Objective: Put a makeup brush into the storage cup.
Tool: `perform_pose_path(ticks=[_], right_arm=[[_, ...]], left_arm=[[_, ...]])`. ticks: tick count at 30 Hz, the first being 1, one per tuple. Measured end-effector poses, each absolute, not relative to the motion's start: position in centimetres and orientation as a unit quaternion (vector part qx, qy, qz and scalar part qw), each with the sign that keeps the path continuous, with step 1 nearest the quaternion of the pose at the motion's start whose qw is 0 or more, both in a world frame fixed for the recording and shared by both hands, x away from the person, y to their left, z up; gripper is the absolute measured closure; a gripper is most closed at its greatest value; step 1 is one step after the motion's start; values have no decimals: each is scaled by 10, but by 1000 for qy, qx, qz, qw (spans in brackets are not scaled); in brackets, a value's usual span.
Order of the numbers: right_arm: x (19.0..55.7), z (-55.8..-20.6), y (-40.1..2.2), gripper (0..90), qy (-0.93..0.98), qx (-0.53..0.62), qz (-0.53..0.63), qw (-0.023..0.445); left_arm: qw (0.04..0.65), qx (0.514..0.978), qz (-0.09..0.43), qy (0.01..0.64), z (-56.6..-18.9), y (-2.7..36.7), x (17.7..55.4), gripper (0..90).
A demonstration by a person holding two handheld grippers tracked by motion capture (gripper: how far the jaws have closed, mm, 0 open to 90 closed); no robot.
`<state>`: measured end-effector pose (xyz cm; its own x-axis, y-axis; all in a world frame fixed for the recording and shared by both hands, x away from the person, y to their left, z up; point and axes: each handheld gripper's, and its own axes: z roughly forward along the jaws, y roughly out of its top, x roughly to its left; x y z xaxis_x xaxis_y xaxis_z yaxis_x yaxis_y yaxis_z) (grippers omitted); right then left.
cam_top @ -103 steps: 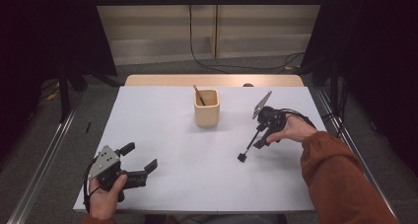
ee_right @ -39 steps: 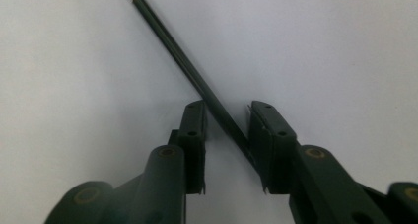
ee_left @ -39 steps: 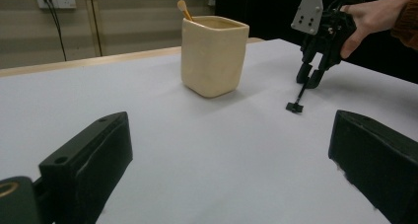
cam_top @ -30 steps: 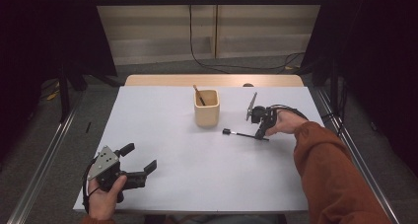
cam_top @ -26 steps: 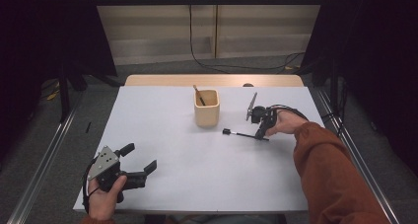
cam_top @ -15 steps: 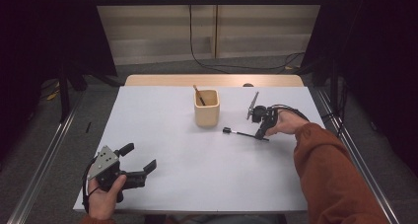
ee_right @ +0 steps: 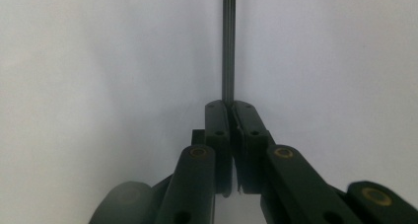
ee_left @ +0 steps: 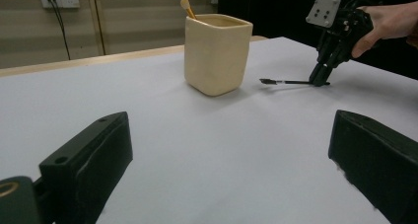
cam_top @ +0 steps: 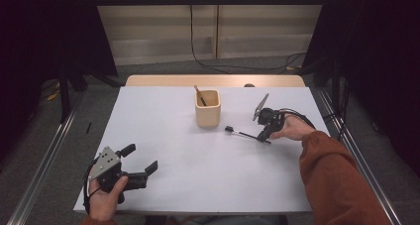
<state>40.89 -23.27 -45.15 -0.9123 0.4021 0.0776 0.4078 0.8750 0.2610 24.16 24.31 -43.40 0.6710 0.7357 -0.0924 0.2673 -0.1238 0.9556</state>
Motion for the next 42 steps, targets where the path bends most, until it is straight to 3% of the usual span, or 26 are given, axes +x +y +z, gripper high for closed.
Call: perform_pose_path(ticks=[11, 22, 31, 42], right_arm=[[389, -443, -240, 860, -959, -224, -172, -31], [375, -443, -253, 860, -929, -272, -250, -28], [365, -442, -265, 860, -899, -299, -311, -70], [357, -444, -270, 859, -868, -316, -375, -76]], left_arm=[[562, 719, 209, 352, -434, 244, 242, 31], [565, 716, 206, 354, -434, 244, 241, 31], [566, 715, 207, 353, -434, 243, 241, 30], [567, 714, 202, 357, -434, 243, 241, 31]])
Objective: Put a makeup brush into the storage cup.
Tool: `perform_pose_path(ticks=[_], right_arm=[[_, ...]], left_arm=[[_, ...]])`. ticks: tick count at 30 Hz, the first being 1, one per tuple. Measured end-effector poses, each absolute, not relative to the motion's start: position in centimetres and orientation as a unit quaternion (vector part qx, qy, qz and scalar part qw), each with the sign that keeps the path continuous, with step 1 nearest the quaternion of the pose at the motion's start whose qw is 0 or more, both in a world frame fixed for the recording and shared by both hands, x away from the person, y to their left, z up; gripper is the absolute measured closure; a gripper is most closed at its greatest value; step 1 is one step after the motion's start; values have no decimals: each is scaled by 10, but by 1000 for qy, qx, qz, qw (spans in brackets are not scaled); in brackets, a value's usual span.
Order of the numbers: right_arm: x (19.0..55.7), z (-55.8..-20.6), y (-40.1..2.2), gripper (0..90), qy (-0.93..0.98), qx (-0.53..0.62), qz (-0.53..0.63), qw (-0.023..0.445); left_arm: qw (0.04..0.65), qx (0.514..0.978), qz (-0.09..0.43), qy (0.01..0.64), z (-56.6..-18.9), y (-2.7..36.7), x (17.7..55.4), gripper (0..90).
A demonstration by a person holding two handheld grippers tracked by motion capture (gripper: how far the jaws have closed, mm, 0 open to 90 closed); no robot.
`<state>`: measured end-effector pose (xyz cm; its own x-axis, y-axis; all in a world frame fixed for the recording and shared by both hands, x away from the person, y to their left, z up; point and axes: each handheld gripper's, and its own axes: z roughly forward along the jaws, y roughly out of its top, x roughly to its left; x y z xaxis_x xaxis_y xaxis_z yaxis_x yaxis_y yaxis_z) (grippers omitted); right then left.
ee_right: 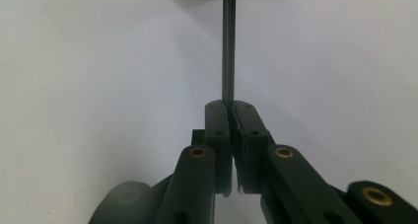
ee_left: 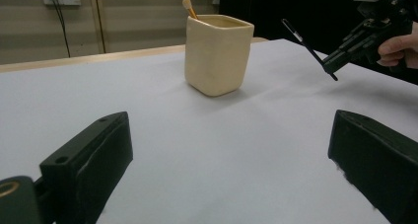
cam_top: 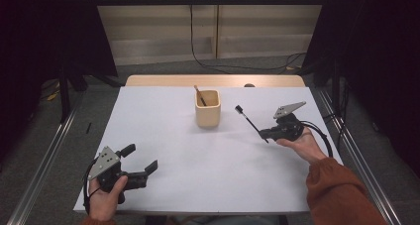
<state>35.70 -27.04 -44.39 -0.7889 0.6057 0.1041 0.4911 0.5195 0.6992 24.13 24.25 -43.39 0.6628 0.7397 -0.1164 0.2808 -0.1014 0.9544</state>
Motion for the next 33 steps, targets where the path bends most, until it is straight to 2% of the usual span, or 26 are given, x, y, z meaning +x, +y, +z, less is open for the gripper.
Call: perform_pose_path(ticks=[27, 33], right_arm=[[348, -446, -272, 859, 798, 321, 499, 104], [342, -437, -272, 859, 774, 325, 527, 136]], left_arm=[[566, 717, 206, 351, -434, 242, 241, 31], [566, 718, 205, 350, -433, 243, 241, 31]])
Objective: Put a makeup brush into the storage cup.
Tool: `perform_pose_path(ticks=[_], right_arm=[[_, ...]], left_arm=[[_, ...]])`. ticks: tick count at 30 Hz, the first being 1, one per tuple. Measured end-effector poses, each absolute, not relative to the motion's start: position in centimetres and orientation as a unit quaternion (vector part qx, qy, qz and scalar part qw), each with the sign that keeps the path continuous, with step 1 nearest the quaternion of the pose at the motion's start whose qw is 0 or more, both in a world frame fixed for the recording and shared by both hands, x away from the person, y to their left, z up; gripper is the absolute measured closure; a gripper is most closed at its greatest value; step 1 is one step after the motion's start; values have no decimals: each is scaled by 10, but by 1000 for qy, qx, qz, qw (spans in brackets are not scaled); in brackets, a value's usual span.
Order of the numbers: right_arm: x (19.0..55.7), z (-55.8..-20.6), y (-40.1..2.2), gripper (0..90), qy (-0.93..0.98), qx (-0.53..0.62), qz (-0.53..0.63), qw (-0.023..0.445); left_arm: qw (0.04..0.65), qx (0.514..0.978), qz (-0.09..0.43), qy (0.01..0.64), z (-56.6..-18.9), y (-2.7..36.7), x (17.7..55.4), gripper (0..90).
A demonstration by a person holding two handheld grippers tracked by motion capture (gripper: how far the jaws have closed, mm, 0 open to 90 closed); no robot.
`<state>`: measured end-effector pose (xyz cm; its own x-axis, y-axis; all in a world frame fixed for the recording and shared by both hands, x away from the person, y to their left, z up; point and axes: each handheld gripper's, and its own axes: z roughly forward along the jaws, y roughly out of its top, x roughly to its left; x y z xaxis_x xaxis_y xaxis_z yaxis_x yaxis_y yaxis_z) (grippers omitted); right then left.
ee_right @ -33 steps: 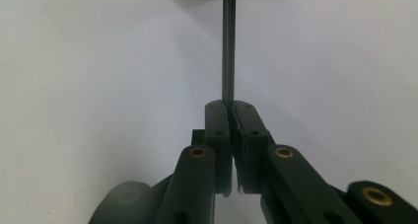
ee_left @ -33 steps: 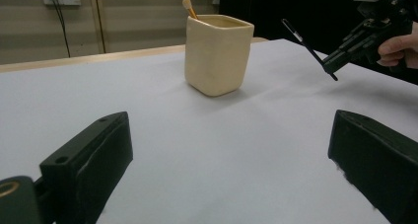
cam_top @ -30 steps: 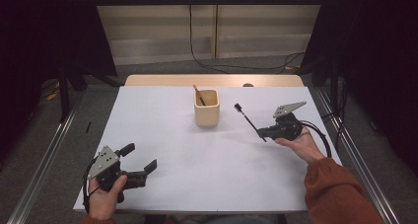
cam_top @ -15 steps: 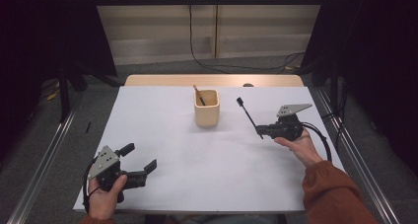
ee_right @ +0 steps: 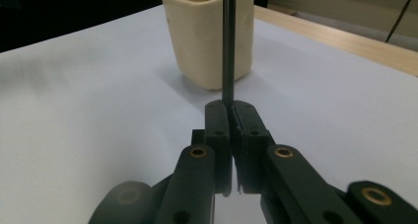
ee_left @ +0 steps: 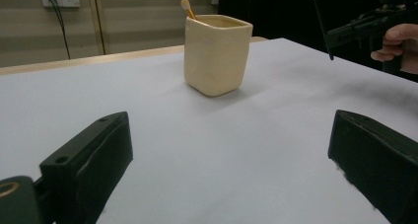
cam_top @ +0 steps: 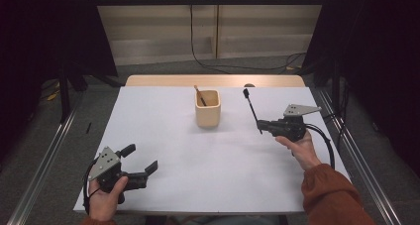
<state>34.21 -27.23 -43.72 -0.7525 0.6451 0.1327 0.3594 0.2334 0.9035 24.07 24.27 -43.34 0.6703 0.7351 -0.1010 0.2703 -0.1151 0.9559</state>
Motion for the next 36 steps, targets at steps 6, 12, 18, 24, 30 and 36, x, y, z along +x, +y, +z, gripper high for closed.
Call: perform_pose_path(ticks=[6, 12, 18, 24, 30, 36], right_arm=[[338, -434, -276, 859, 765, 326, 539, 132], [326, -426, -274, 859, 760, 316, 553, 130], [316, -418, -269, 859, 753, 303, 571, 125], [308, -414, -261, 859, 752, 288, 581, 115], [303, -415, -243, 859, 768, 266, 574, 99], [297, -412, -232, 859, 772, 256, 575, 92]], left_arm=[[567, 717, 205, 350, -433, 242, 240, 30], [567, 717, 204, 350, -433, 242, 239, 30], [569, 716, 204, 350, -433, 242, 240, 30], [568, 717, 203, 350, -433, 241, 240, 30], [566, 719, 204, 349, -434, 241, 241, 30], [567, 717, 204, 350, -433, 242, 241, 30]])
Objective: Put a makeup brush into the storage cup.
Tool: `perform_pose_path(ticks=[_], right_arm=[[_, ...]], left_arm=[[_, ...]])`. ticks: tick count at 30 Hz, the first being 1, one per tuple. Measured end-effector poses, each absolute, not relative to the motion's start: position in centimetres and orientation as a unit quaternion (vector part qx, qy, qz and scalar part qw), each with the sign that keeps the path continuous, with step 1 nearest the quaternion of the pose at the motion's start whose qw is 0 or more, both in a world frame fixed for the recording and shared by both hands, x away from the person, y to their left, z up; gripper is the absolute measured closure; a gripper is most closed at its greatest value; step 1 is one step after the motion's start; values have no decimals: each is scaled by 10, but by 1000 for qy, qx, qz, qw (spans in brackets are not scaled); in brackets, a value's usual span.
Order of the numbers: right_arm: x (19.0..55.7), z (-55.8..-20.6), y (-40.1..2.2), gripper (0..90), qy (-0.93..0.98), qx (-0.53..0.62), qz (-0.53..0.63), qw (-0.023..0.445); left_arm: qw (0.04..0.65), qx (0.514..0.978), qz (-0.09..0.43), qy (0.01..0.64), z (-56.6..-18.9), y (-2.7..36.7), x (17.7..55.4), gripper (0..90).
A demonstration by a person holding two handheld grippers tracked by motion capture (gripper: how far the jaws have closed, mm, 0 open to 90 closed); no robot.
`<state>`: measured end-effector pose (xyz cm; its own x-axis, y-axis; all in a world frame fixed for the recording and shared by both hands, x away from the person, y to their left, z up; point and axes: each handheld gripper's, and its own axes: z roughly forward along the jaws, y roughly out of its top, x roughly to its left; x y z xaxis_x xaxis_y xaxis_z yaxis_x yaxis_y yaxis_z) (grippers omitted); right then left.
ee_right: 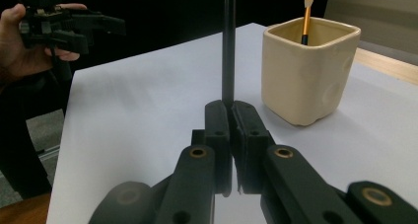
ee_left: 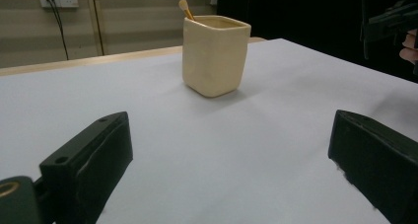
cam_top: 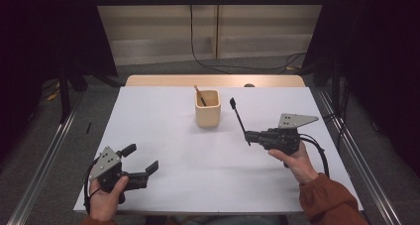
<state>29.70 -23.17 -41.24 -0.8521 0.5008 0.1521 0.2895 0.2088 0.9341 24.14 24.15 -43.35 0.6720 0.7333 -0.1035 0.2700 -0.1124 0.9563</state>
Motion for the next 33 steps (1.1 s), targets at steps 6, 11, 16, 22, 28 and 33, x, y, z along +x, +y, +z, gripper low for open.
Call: perform_pose_path(ticks=[6, 11, 16, 22, 28, 33], right_arm=[[291, -414, -223, 859, 769, 252, 582, 83], [289, -415, -217, 859, 767, 244, 588, 75], [285, -423, -209, 859, 777, 241, 578, 66], [281, -421, -204, 859, 774, 232, 586, 60], [279, -420, -195, 859, 785, 218, 576, 61], [279, -419, -189, 859, 783, 212, 582, 55]], left_arm=[[572, 712, 214, 346, -430, 241, 240, 30], [572, 714, 211, 345, -430, 239, 241, 30], [575, 713, 207, 343, -430, 235, 240, 28], [574, 721, 206, 329, -427, 229, 243, 28], [582, 723, 192, 319, -424, 217, 246, 27], [600, 716, 170, 315, -418, 206, 250, 28]])
